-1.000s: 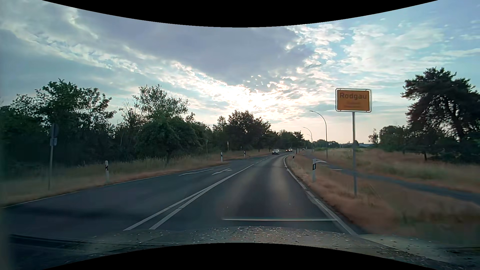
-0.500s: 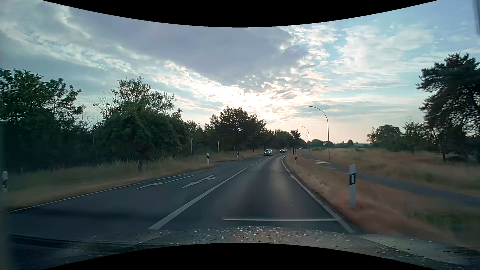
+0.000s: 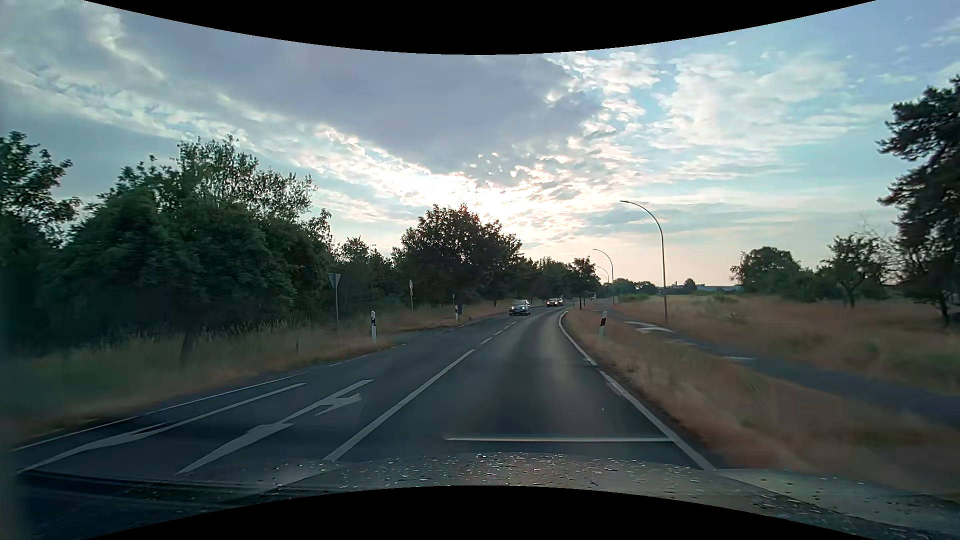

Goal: Follow the waypoints while adhering to traffic rules and regulations

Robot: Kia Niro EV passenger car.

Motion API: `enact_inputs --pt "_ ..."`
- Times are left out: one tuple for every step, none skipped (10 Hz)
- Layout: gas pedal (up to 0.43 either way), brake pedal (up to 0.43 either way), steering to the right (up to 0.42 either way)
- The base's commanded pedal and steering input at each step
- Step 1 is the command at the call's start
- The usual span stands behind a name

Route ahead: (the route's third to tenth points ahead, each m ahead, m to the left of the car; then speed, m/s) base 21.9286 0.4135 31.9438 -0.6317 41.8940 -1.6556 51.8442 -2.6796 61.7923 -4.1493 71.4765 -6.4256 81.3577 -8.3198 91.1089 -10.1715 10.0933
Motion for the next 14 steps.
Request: enact_inputs --pt "0.260 0.000 0.024" --pt "0.260 0.000 0.024" --pt "0.260 0.000 0.024" --pt "0.260 0.000 0.023" --pt "0.268 0.000 0.023" --pt "0.268 0.000 0.023" --pt "0.268 0.000 0.022" --pt "0.268 0.000 0.021" --pt "0.268 0.000 0.020" --pt "0.268 0.000 0.019" --pt "0.268 0.000 0.019" --pt "0.268 0.000 0.016" --pt "0.268 0.000 0.011" --pt "0.268 0.000 0.006"
